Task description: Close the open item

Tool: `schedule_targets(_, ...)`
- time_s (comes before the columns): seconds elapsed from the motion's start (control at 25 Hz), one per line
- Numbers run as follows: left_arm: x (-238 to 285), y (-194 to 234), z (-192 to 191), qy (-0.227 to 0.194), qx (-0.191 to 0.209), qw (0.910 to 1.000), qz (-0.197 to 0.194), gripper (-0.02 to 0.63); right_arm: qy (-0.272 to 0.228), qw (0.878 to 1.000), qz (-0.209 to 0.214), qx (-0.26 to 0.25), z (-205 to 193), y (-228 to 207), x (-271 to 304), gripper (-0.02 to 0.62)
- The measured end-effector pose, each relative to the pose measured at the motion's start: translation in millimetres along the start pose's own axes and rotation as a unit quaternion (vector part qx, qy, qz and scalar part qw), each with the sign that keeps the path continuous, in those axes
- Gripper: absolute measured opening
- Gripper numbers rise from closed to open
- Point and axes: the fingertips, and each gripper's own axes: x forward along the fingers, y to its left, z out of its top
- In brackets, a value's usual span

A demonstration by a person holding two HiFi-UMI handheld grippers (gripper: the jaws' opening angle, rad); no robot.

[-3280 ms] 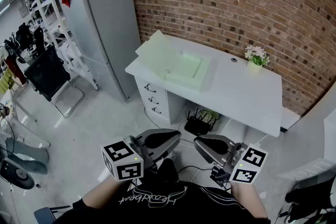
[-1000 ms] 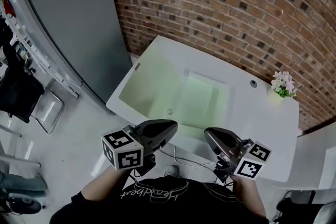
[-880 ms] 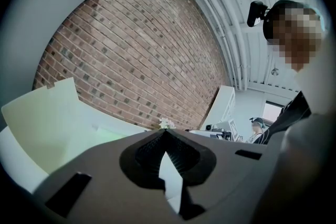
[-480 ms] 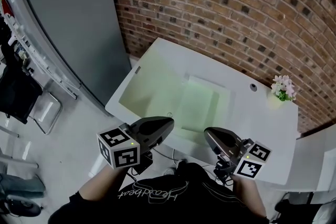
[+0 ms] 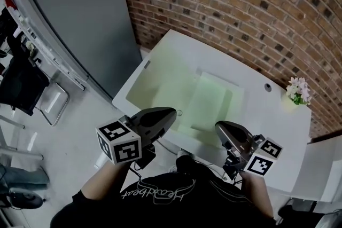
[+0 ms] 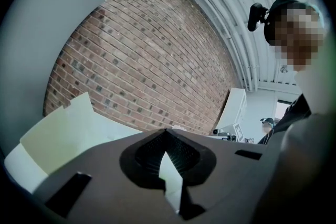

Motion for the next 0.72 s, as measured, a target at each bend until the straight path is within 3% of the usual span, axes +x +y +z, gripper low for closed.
schedule_targets(0.28,-14.3,44.3,39.9,-0.027,0.022,0.9975,0.061,0.002,0.012,1.0,0.005,0.015,3.3,-19.5,10.2,0.003)
schedule_targets(0.72,-30.8,109.0,105.2,-0.023,0.086,0.9873,0.132,0.002,0.033,0.999,-0.006,0.034,10.1,-53.9,14.4,0.003)
